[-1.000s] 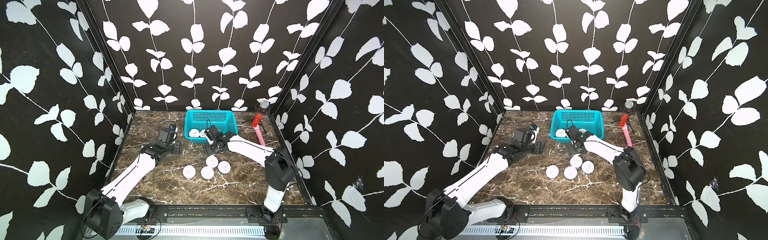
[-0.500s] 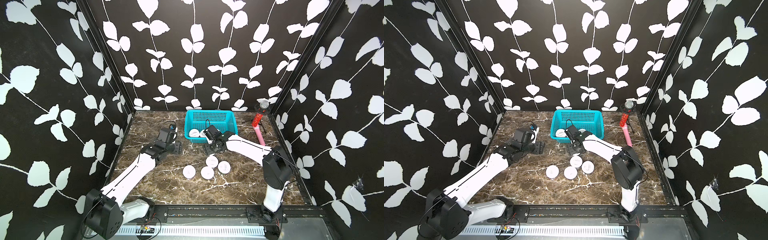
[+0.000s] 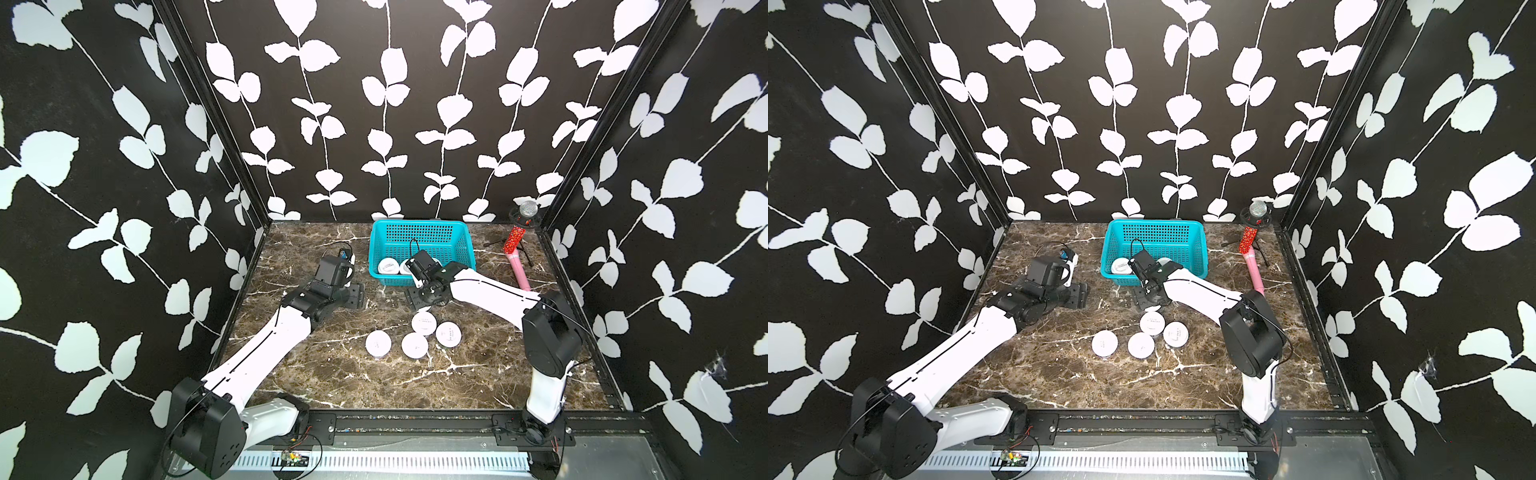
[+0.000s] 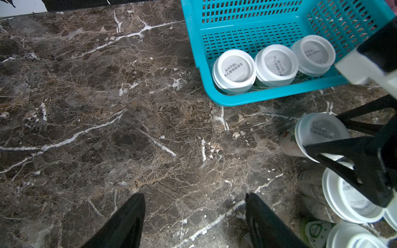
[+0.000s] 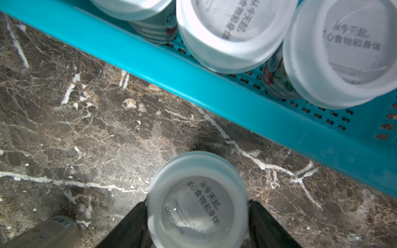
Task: Put the yogurt in the basket
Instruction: Pick up the yogurt from the center of the board.
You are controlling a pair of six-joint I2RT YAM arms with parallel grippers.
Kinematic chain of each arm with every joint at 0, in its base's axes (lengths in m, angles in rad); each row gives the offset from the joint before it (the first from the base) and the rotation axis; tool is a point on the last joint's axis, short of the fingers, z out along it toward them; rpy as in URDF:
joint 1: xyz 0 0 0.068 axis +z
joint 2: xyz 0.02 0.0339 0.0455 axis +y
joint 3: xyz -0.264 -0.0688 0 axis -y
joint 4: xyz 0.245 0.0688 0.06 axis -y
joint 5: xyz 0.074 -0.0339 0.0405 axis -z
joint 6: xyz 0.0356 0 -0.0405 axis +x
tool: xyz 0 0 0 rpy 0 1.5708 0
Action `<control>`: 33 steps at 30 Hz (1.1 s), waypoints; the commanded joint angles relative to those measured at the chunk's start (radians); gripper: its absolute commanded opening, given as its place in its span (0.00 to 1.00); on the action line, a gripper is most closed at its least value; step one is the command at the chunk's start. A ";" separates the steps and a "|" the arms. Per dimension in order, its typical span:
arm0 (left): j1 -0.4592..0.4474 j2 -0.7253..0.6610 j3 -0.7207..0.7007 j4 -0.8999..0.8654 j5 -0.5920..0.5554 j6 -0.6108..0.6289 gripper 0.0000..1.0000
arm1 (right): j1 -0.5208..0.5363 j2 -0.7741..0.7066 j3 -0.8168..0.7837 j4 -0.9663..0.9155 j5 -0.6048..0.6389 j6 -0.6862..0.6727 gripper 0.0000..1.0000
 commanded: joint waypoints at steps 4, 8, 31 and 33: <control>0.006 -0.025 -0.015 0.002 -0.007 0.010 0.74 | 0.008 0.029 0.040 -0.023 0.025 0.011 0.73; 0.006 -0.024 -0.015 0.002 -0.009 0.010 0.74 | 0.010 0.028 0.040 -0.026 0.026 0.009 0.69; 0.006 -0.022 -0.011 -0.002 -0.013 0.014 0.74 | 0.008 -0.188 -0.077 0.180 -0.223 -0.018 0.64; 0.007 -0.022 -0.011 -0.001 -0.014 0.013 0.74 | 0.008 -0.206 -0.080 0.195 -0.250 -0.023 0.64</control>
